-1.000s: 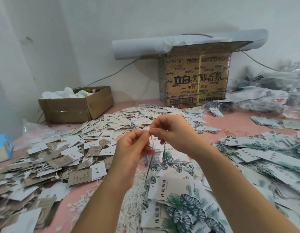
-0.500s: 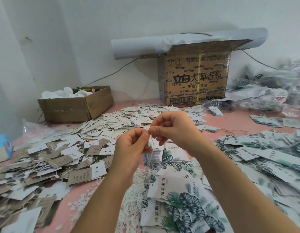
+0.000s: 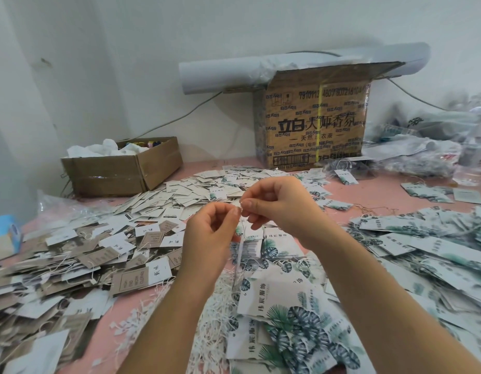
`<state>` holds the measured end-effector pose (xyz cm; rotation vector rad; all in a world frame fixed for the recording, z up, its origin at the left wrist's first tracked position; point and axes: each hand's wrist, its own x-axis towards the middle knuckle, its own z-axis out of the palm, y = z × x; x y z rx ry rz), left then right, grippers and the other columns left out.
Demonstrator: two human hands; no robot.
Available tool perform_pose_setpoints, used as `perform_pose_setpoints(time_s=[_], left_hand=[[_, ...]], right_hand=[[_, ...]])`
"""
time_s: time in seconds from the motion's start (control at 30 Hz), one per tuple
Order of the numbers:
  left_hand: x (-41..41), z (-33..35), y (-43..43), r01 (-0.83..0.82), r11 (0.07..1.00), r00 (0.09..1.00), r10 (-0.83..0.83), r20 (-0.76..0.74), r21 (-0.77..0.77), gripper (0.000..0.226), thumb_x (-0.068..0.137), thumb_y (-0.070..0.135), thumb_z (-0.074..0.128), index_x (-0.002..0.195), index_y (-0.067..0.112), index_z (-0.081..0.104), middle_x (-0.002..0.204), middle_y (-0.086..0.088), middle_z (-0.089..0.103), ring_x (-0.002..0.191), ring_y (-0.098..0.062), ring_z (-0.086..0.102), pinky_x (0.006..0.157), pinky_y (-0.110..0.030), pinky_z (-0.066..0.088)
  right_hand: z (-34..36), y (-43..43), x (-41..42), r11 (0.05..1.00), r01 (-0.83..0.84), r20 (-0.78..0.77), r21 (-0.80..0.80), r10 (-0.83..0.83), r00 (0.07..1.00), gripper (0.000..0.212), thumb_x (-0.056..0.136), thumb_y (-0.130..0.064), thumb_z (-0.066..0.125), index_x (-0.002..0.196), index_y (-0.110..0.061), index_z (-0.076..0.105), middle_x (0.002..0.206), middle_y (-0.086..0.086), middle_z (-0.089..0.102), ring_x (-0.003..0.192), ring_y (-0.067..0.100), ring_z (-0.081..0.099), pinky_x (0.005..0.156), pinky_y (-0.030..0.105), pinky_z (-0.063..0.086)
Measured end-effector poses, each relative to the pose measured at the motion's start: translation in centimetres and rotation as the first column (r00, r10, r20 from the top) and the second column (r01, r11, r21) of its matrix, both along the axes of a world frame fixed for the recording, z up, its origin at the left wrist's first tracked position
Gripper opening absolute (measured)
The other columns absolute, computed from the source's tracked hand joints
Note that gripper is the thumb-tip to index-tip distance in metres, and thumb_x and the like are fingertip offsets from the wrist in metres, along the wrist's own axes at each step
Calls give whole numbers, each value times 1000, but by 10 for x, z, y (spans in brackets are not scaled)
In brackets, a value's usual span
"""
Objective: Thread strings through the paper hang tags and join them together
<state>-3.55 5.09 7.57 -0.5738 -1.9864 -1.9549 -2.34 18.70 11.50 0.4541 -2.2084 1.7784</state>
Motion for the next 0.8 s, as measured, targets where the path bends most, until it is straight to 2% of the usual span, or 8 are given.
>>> perform_pose_setpoints(time_s=[0.5, 0.7, 0.8], left_hand=[[0, -1, -1, -11, 999, 999, 10, -33, -31, 11, 90, 15, 60, 80, 17, 64, 62, 12, 63, 58, -1, 57, 58, -19, 52], [1, 0, -1, -30, 999, 999, 28, -37, -44, 12, 90, 15, 59, 79, 18, 64, 62, 13, 63, 58, -1, 57, 58, -23, 54], [1, 0, 0, -28, 998, 999, 26, -40, -49, 13, 90, 14, 59, 78, 19, 64, 64, 12, 64, 59, -2, 57, 57, -20, 52]], right_hand=[[0, 0, 0, 1000, 3, 17, 6, -4, 1000, 12, 82, 4, 63, 74, -5, 66, 57, 2, 63, 48, 8, 58, 50, 20, 51], [-1, -1, 1, 1000, -23, 23, 18, 22, 999, 20, 84, 9, 58, 74, -6, 65, 60, 4, 63, 51, 7, 59, 52, 20, 53], [-1, -1, 0, 998, -19, 27, 53, 17, 999, 24, 85, 11, 55, 74, -9, 64, 62, 7, 63, 51, 7, 60, 53, 19, 52]])
